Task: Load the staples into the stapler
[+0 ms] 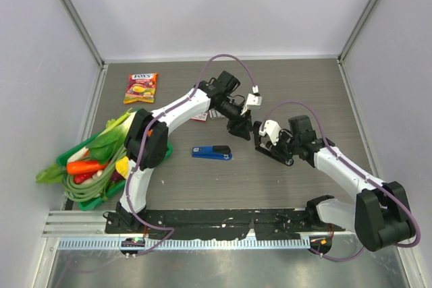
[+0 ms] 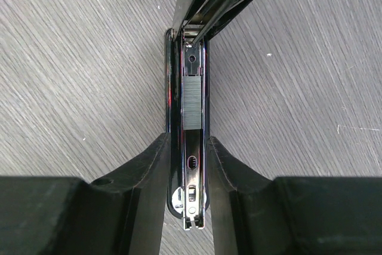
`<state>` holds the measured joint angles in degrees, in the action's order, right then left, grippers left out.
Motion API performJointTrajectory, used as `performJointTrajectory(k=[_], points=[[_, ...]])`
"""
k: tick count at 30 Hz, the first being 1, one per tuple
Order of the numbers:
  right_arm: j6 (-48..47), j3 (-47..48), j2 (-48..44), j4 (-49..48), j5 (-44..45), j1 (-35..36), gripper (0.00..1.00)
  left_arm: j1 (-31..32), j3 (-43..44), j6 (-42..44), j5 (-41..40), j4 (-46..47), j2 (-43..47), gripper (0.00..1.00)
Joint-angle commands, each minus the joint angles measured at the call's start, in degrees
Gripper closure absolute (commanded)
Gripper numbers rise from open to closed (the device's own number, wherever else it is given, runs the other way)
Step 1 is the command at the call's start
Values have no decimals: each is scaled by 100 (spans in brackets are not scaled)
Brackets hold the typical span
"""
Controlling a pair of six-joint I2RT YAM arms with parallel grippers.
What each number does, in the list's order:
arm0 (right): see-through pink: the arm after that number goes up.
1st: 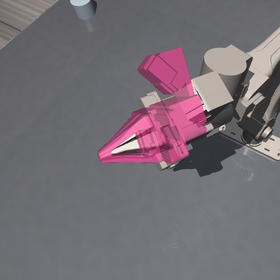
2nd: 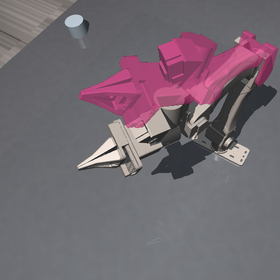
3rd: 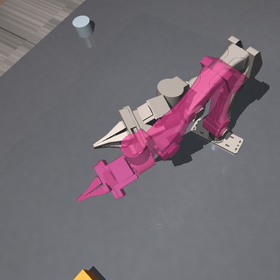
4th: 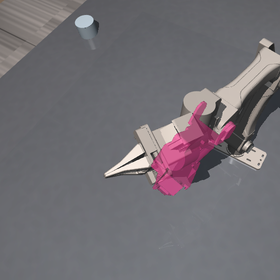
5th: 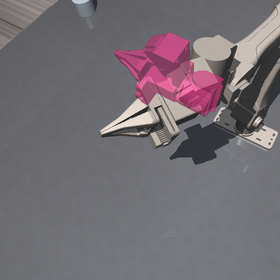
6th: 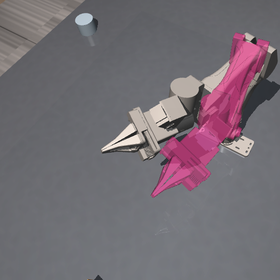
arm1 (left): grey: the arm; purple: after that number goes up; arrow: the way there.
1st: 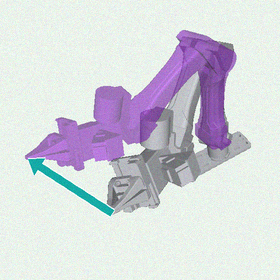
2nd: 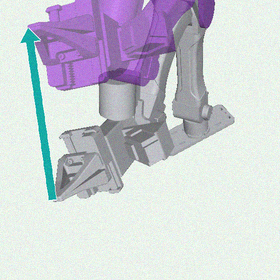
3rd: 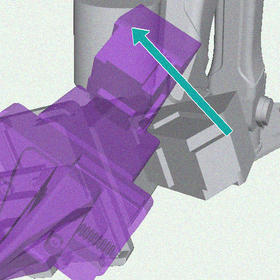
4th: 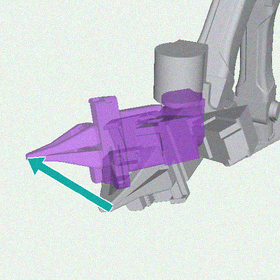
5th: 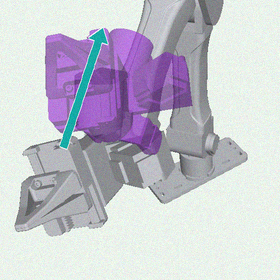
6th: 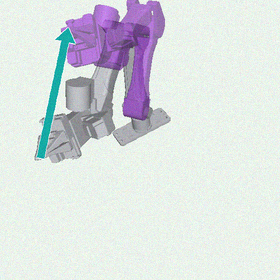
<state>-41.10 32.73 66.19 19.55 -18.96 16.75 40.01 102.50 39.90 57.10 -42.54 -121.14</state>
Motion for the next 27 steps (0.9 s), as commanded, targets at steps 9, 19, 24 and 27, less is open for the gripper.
performJointTrajectory(k=[9,19,24,27], points=[[313,102,-818,-135,172,-49,65,147,271,-369,258,229,135,51],[-37,312,-1152,916,964,-58,70,253,210,-501,126,308,204,51],[-539,85,-1478,1595,728,-58,70,253,156,-404,47,255,267,50],[-610,5,-1478,1657,560,-67,70,253,130,-439,3,273,275,50]])
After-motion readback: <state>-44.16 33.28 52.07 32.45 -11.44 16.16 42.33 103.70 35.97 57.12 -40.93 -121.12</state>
